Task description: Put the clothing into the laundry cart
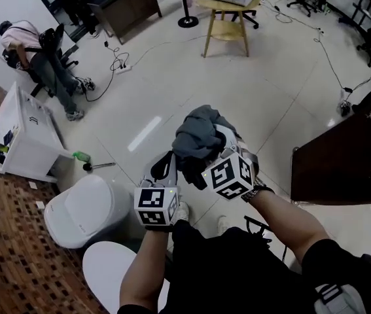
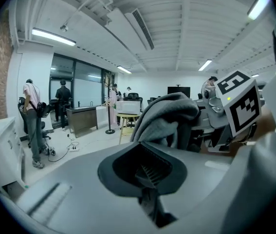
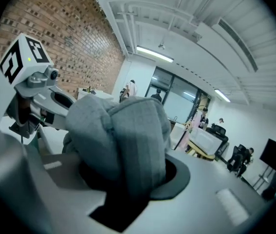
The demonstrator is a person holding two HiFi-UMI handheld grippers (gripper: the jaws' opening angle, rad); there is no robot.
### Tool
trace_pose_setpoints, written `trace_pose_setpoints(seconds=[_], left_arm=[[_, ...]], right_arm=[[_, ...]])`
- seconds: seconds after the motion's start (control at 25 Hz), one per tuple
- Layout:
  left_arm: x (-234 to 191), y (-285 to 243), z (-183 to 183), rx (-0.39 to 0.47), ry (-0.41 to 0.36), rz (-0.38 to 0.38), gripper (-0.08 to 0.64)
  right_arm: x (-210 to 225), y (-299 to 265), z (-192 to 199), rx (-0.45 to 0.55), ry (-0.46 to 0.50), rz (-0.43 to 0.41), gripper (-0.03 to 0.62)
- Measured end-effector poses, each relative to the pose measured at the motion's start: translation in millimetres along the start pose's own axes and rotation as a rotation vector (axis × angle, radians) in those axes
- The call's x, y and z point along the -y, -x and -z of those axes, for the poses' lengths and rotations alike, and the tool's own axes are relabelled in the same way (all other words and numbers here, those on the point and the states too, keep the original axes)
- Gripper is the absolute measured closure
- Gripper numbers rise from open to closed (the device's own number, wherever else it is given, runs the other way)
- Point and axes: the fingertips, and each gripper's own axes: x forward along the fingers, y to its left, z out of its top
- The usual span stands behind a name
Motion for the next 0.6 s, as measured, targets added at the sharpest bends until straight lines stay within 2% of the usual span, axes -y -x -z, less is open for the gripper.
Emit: trace_pose_setpoints(seconds=[0.16, 0.36, 0.6], left_arm=[[16.6, -20.6, -18.3, -0.014, -0.005, 0.143, 0.557], [24.5, -34.0, -68.0, 0.003, -0.026, 0.341, 0.557], [53.4, -52.1, -108.7, 0.019, -0.052, 0.541, 0.557]], right_arm=[[27.2, 20.4, -2.5, -0.063, -0.047, 0.106, 0.440], [48.5, 49.8, -34.5, -0.148, -0.084, 0.264, 0.440], [76.6, 86.9, -46.8, -0.220, -0.143, 0.437, 0.440]])
